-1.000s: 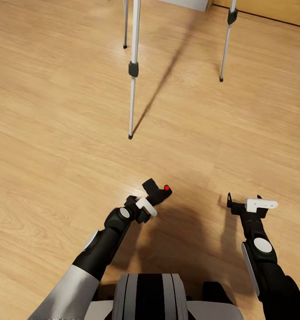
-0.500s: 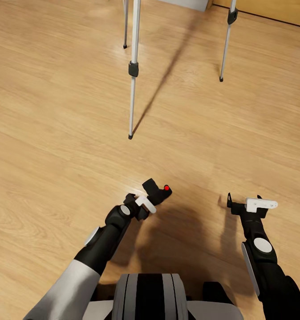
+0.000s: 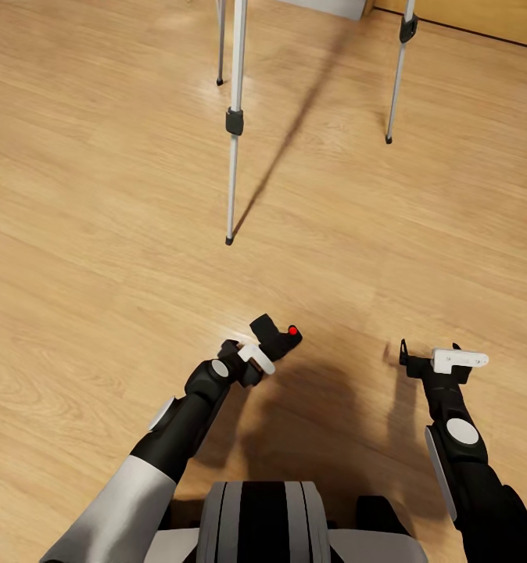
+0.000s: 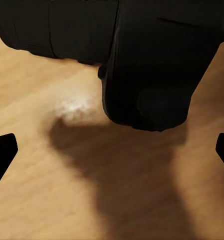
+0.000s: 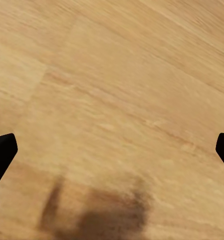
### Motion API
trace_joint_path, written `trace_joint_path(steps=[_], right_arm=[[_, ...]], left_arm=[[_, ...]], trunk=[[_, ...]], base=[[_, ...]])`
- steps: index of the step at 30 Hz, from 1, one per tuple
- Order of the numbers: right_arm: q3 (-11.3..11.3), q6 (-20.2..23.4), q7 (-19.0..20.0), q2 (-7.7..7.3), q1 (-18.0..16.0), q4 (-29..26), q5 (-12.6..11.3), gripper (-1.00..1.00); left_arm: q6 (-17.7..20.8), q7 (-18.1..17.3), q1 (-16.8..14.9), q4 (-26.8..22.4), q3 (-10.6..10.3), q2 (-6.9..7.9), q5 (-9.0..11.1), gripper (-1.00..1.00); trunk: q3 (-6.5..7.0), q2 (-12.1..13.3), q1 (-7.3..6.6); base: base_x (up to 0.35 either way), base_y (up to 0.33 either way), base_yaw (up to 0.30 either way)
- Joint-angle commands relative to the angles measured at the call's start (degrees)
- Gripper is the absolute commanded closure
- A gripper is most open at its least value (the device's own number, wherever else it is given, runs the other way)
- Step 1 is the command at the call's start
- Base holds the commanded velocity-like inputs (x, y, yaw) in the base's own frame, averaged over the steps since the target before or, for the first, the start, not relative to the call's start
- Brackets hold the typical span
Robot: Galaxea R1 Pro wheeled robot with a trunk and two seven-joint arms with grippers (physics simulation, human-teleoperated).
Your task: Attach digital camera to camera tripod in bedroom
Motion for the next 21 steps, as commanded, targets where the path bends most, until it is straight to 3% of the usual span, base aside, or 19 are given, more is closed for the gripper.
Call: trace_joint_path(steps=[1,21], right_arm=[[0.0,0.4,-0.2,-0.01,0.0,-0.1,0.6,-1.0],[0.0,0.4,-0.2,-0.04,0.0,-0.1,0.7,-1.0]], left_arm=[[0.1,-0.5,0.0,-0.1,0.0,-0.01,-0.2,-1.0],[-0.2,1.1,-0.2,2.6,-0.5,-0.01,7.2,-1.0]], trunk=[[-0.03,0.0,-0.01],[-0.03,0.0,-0.01]], base=[[0.0,0.0,0.0],[0.0,0.0,0.0]])
